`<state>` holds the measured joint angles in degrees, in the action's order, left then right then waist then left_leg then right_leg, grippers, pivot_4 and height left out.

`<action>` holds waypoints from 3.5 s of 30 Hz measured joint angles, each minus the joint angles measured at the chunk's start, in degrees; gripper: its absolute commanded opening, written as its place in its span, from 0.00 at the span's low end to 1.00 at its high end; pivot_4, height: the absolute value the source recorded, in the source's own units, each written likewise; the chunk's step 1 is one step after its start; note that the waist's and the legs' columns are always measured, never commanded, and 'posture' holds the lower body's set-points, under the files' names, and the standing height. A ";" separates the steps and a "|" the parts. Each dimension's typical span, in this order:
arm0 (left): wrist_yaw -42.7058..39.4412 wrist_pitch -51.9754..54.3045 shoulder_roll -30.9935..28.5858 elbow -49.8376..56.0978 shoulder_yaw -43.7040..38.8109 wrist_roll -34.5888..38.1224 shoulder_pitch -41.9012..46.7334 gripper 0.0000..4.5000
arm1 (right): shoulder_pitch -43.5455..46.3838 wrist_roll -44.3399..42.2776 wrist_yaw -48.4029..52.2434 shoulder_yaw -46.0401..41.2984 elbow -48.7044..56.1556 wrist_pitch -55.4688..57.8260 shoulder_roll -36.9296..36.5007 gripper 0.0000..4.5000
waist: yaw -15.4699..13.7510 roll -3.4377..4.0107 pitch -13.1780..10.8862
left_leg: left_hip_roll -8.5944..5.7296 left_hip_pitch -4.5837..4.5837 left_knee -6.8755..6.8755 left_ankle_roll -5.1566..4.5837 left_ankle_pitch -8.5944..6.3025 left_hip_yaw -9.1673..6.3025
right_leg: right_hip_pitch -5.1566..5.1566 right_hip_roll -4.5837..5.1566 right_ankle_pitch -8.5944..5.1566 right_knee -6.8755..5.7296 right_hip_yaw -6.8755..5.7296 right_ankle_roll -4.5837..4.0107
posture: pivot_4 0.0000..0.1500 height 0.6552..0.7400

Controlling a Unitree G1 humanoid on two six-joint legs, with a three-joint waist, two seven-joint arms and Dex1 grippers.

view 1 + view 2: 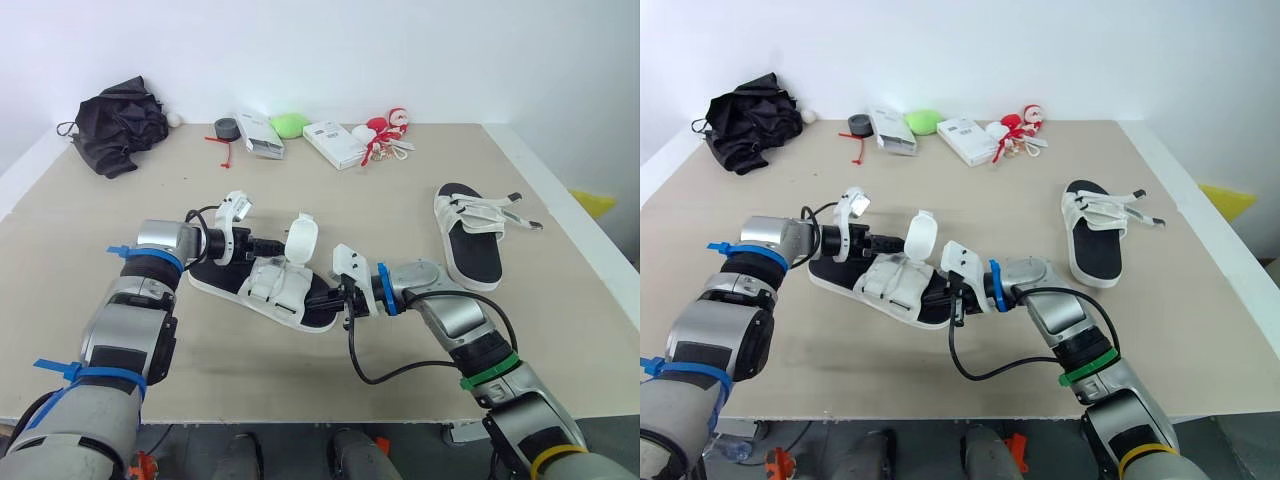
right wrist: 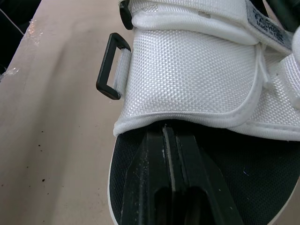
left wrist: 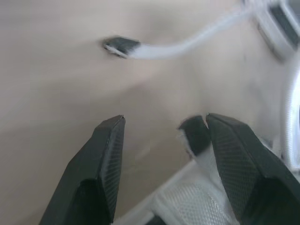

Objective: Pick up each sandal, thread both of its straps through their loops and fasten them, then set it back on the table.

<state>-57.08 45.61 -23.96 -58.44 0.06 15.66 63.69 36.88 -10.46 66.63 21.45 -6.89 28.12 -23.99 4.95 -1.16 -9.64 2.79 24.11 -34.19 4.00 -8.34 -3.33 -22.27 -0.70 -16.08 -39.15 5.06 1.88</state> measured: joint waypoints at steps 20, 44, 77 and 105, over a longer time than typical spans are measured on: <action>9.78 22.73 3.13 3.12 -18.25 14.24 8.00 0.63 | 1.38 -0.19 1.91 0.10 -1.33 -0.60 0.01 0.00 | 0.15 -0.63 -0.44 | 0.00 0.19 0.05 0.04 0.00 -0.08 | -0.16 -0.01 0.00 0.00 -0.07 0.06 | 1.00 0.98; 11.09 22.47 6.77 -1.30 -16.16 14.19 9.23 0.63 | 0.87 4.00 -3.95 0.84 -1.19 -10.92 -3.52 0.00 | -0.43 -0.66 -0.51 | -0.13 0.21 -0.11 0.08 0.12 -0.05 | -0.07 0.10 0.17 0.00 0.01 0.20 | 1.00 0.98; 17.24 29.59 4.44 6.64 -23.87 20.62 4.33 0.63 | 3.80 4.90 -2.07 -0.80 -8.11 -13.12 -2.71 0.00 | -0.42 -0.69 -0.53 | -0.11 0.21 -0.07 0.09 0.15 -0.08 | -0.06 0.09 0.18 0.02 -0.01 0.26 | 1.00 0.98; 11.81 21.06 7.46 -4.84 -16.89 15.86 7.61 0.63 | 2.09 5.02 -3.39 -1.70 -5.52 -11.15 -2.55 0.00 | -0.49 -0.70 -0.53 | -0.12 0.22 -0.05 0.12 0.13 -0.07 | -0.07 0.10 0.14 0.03 -0.01 0.26 | 1.00 0.98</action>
<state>-45.26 66.67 -16.51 -63.28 -16.82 31.52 71.30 38.97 -5.44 63.25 19.76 -12.41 16.97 -26.54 4.46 -1.86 -10.18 2.67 24.33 -34.25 4.11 -8.21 -3.40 -22.34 -0.60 -15.95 -39.12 5.06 2.14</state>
